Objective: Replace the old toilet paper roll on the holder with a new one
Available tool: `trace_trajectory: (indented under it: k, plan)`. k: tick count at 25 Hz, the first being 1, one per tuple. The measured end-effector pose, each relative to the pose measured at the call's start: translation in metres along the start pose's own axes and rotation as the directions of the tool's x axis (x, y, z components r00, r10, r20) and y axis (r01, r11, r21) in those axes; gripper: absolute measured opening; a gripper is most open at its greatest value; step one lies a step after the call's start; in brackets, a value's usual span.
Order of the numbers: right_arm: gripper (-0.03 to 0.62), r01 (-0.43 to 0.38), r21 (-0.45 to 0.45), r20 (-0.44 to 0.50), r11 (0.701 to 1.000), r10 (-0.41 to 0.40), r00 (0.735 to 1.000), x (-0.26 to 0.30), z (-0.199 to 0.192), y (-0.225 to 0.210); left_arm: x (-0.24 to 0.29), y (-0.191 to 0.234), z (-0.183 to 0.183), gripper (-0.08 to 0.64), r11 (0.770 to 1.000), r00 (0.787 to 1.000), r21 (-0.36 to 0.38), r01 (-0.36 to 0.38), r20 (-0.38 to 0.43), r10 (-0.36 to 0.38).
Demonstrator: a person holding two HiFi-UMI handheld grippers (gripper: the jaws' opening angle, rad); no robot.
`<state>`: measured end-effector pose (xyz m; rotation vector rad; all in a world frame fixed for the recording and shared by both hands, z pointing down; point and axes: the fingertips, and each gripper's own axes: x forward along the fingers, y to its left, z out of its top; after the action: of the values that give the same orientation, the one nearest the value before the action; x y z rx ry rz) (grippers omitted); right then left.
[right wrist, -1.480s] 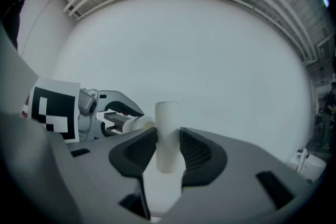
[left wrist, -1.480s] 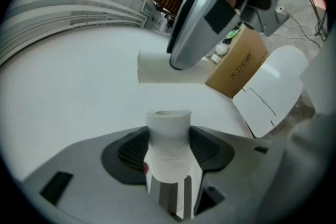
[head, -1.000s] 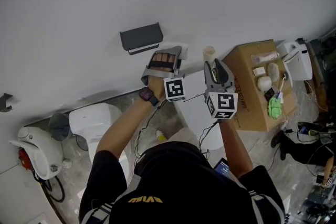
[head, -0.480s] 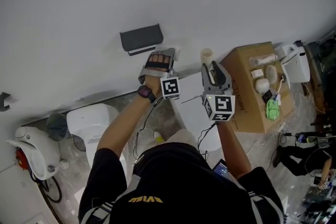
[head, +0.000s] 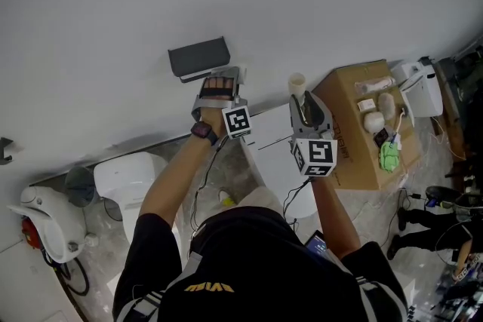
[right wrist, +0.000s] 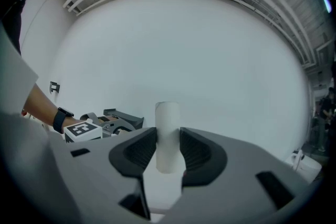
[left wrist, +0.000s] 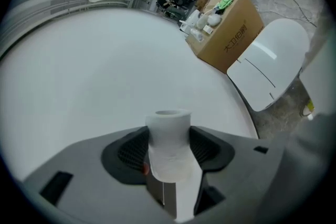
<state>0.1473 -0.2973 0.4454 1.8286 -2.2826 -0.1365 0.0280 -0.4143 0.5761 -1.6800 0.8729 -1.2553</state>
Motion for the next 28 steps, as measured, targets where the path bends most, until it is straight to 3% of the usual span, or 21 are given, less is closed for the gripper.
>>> trace_trajectory:
  k: [17, 28]
  plan:
    - [0.138, 0.03, -0.008, -0.008, 1.0, -0.03, 1.0, -0.008, -0.002, -0.014, 0.002, -0.002, -0.005, 0.253, 0.999, 1.0, 0.025, -0.024, 0.015, 0.023]
    - [0.138, 0.001, -0.005, -0.012, 1.0, -0.001, 1.0, -0.003, -0.006, -0.005, 0.003, -0.006, -0.06, 0.249, 1.0, 0.992, -0.026, -0.006, -0.126, 0.003]
